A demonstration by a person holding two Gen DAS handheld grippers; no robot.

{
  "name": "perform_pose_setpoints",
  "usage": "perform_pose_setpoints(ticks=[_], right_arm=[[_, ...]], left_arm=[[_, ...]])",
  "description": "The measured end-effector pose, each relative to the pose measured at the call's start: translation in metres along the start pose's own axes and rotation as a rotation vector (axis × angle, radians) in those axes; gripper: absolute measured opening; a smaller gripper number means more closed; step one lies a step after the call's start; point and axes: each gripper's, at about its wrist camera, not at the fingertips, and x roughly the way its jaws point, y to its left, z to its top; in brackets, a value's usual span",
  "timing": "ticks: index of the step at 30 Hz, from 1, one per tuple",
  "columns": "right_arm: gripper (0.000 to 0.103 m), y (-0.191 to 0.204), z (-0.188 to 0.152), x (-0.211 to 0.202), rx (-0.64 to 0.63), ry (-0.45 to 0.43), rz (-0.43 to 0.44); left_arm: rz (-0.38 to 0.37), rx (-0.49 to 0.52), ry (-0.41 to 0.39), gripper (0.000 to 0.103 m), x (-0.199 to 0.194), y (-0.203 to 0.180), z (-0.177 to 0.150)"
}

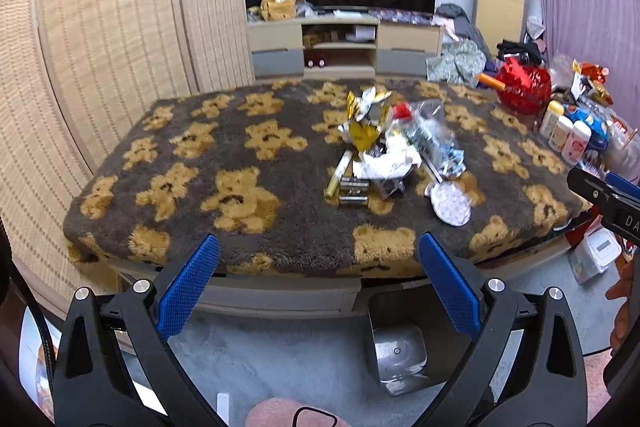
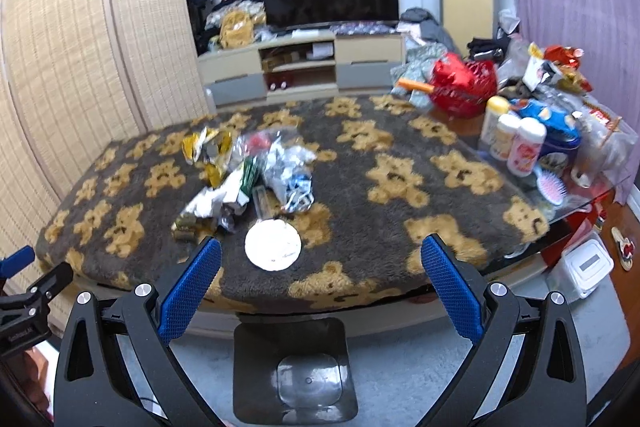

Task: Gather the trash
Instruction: 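Grasp the metal batteries with the left tool while the right tool grasps the clear plastic lid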

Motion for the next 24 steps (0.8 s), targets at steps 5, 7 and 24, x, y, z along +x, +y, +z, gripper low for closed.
perform_pose_setpoints(ticks=[5,7,24], right_arm=[[0.100,0.020,-0.010,0.056,-0.076,0.060,0.044],[0.096,0.026,-0.013,0.073,-0.092,0.081,0.061],[0.090,0.039,-0.027,0.187,-0.144,0.191,0.071]], left_arm=[[-0.037,0.006,0.092,0.090,0.060,0.004,-0.004],[-0.064,0.006,0.125,0.081,0.083,0.004,-0.002],[-0.152,0.045,0.246,0.066,0.196,-0.016,0.021]])
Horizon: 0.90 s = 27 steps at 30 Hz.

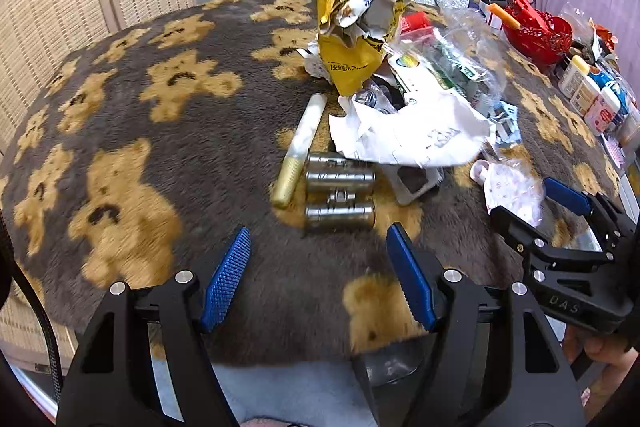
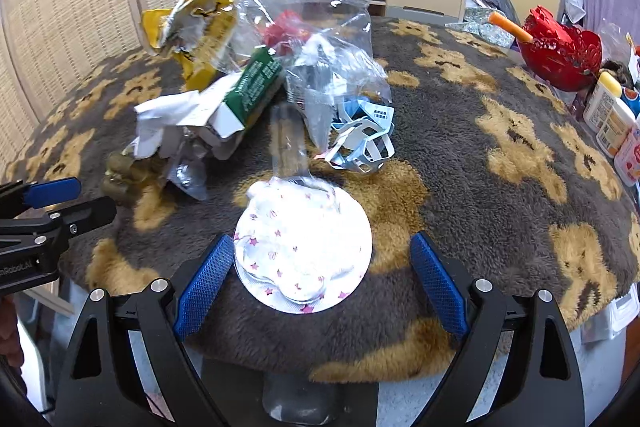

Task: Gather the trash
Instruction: 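Grasp the metal batteries with the left tool while the right tool grasps the clear plastic lid, then lower both tools over the metal bin and open both to drop items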

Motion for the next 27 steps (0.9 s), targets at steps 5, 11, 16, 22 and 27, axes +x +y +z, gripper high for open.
perform_pose_setpoints(ticks=[5,11,16,22,27], right_arm=[[0.085,-0.004,-0.001,0.009,-0.003,-0.010,-0.002],[0.051,-0.011,0.002,0.004,0.020,-0.020,0.016],[0.050,-0.015,-0.006,-0.008,0.043,-0.017,0.036],[0.049,-0.016,-0.020,-0.033,0.040,-0.011,0.059],[0.049,-0.018,-0.039,-0.051,0.046,0.007,0.065]], left_arm=[[-0.014,-0.006,0.017,0.059,0.019,-0.002,0.006],[0.009,0.017,-0.004,0.038,0.024,-0.004,0.006],[-0.010,0.004,-0.012,0.037,0.012,0.000,-0.005],[-0.046,-0.003,-0.010,0.037,-0.014,-0.005,-0.034],[-0.069,0.000,-0.007,0.037,-0.034,-0.015,-0.061]])
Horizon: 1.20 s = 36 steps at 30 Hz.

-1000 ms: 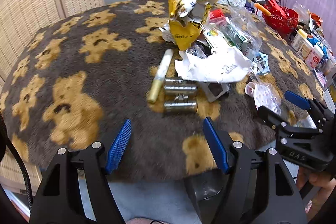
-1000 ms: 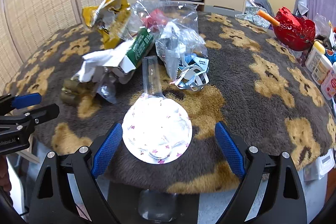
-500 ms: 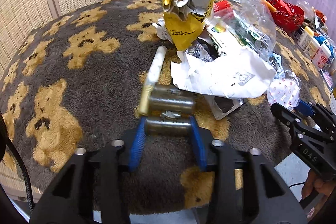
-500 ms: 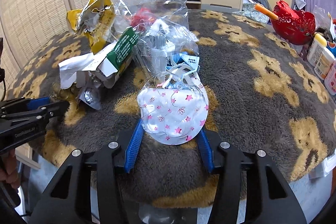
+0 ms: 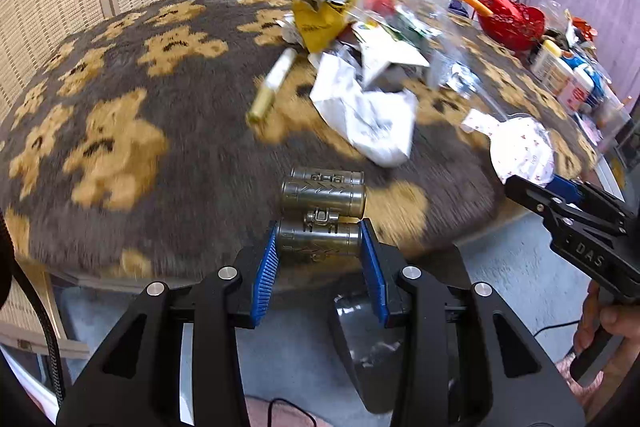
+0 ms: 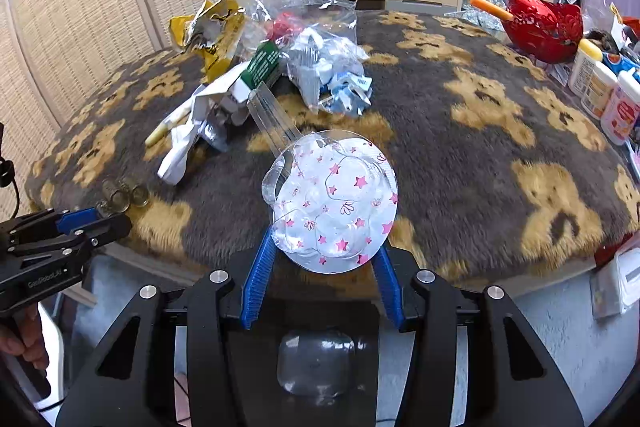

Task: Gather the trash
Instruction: 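Lower both tools over the metal bin and open both to drop items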

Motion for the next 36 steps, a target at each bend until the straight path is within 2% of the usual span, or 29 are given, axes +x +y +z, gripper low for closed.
perform_pose_setpoints(ticks=[7,11,16,20,24,29,30,32,33,36], right_arm=[[0.049,0.000,-0.042,-0.033,0.001,0.029,0.020],[0.049,-0.002,-0.067,-0.035,0.015,0.064,0.022],[0.049,-0.010,-0.097,-0.013,0.093,0.184,0.074],[0.049,-0.019,-0.121,0.022,0.151,0.305,0.088],[0.049,-0.024,-0.136,0.047,0.172,0.368,0.068],[0.052,-0.024,-0.138,0.054,0.165,0.377,0.060],[0.055,-0.025,-0.136,0.054,0.162,0.373,0.060],[0.064,-0.024,-0.133,0.053,0.154,0.366,0.051],[0.070,-0.024,-0.131,0.053,0.151,0.362,0.049],[0.072,-0.025,-0.121,0.047,0.152,0.346,0.023]], left_arm=[[-0.039,0.011,0.013,0.037,-0.026,-0.024,-0.040],[-0.051,0.030,0.087,0.037,-0.016,-0.042,-0.072],[-0.088,0.009,0.186,0.037,0.013,-0.054,-0.106],[-0.104,0.006,0.260,0.037,0.039,-0.064,-0.129],[-0.098,-0.005,0.306,0.037,0.060,-0.066,-0.139],[-0.102,-0.001,0.330,0.037,0.071,-0.065,-0.138],[-0.097,0.002,0.330,0.038,0.071,-0.065,-0.137],[-0.096,-0.001,0.324,0.052,0.069,-0.062,-0.135],[-0.090,-0.001,0.318,0.055,0.066,-0.060,-0.132],[-0.078,-0.007,0.296,0.058,0.059,-0.054,-0.124]])
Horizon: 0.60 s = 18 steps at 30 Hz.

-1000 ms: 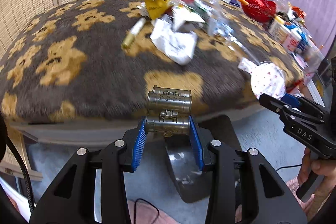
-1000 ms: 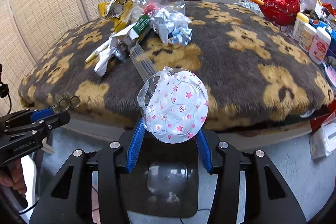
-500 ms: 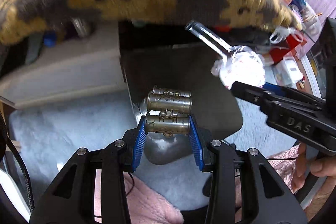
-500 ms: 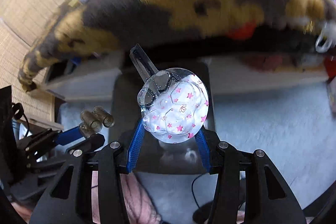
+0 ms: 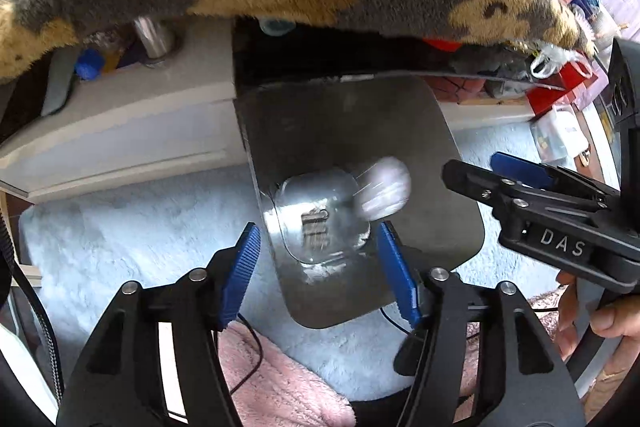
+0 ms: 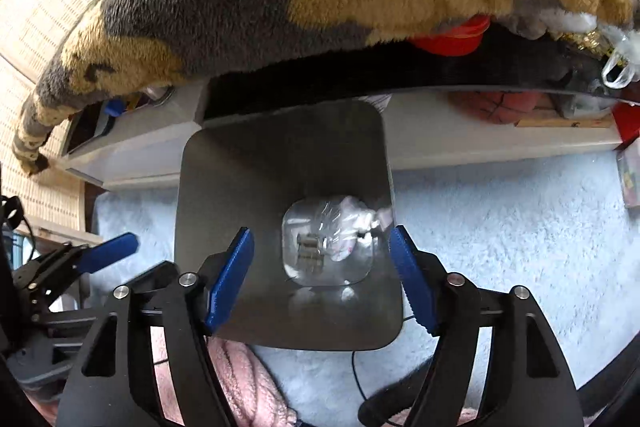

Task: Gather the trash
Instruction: 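Lower both tools over the metal bin and open both to drop items, then grasp the white paper with the left tool while the right tool grasps the blue-white wrapper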

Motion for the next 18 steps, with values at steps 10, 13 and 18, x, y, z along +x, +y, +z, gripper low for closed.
perform_pose_setpoints(ticks=[10,13,18], right_arm=[[0.079,0.000,0.055,-0.097,0.011,-0.304,-0.070],[0.079,0.007,0.090,-0.106,0.007,-0.352,-0.049],[0.076,0.012,0.132,-0.096,0.001,-0.369,-0.007]], left_arm=[[0.035,-0.045,-0.173,0.074,-0.079,0.022,0.041],[0.050,-0.041,-0.233,0.078,-0.099,0.021,0.065],[0.057,-0.038,-0.301,0.080,-0.111,0.028,0.106]])
